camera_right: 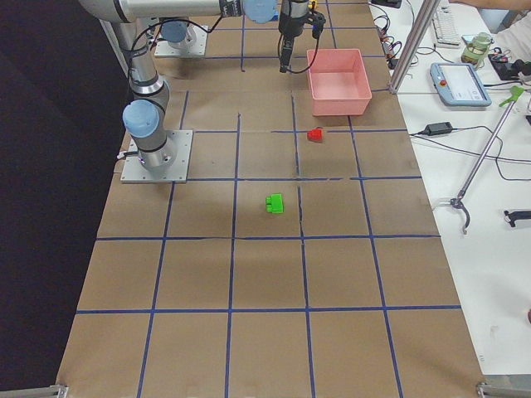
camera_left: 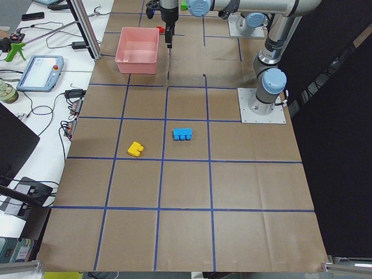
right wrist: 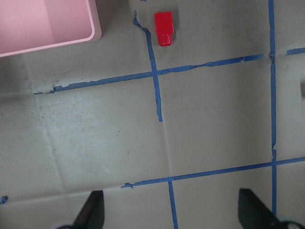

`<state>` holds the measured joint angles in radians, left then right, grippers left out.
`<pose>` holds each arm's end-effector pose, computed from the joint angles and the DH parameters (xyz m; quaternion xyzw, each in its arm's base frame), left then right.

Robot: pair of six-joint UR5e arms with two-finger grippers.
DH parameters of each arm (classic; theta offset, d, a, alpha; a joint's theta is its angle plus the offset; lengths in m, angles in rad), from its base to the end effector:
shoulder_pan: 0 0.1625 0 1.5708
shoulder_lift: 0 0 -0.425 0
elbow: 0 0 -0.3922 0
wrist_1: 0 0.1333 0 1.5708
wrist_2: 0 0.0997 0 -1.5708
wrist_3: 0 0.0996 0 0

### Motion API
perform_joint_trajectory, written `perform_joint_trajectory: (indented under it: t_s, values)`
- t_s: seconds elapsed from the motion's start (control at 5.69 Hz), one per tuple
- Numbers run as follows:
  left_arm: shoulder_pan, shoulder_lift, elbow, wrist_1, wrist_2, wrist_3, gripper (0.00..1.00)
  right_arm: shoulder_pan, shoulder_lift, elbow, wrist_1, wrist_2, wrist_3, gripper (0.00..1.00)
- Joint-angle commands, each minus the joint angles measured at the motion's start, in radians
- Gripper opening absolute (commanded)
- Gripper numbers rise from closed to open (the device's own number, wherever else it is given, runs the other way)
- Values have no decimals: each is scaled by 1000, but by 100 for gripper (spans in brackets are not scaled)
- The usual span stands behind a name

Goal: Put all blocks into box

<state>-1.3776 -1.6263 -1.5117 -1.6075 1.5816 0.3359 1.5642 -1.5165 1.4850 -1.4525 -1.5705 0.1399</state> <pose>-0.0314 -0.5280 0.4854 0.0714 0.9973 0.0174 0.0009 0.1300 -0.5066 0.4914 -0.0731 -0.9964 -0.0433 0.0027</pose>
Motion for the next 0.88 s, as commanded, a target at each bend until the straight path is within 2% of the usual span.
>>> perform_joint_trajectory:
  t_s: [0.0, 0.18, 0.35, 0.53, 0.7]
  values:
    - [243, -42, -74, 42, -2, 118, 99, -10, 1, 3, -6, 1, -11, 100]
    - [341, -75, -131, 134, 1, 121, 99, -21, 2, 6, -9, 0, -16, 100]
    - [400, -104, -228, 299, 0, 152, 99, -21, 2, 5, -14, 1, -16, 100]
    - [410, -110, -369, 481, 0, 232, 98, -26, 4, 4, -43, -11, -40, 100]
    - [439, -133, -497, 687, 0, 341, 97, -85, 2, 8, -40, -20, -134, 100]
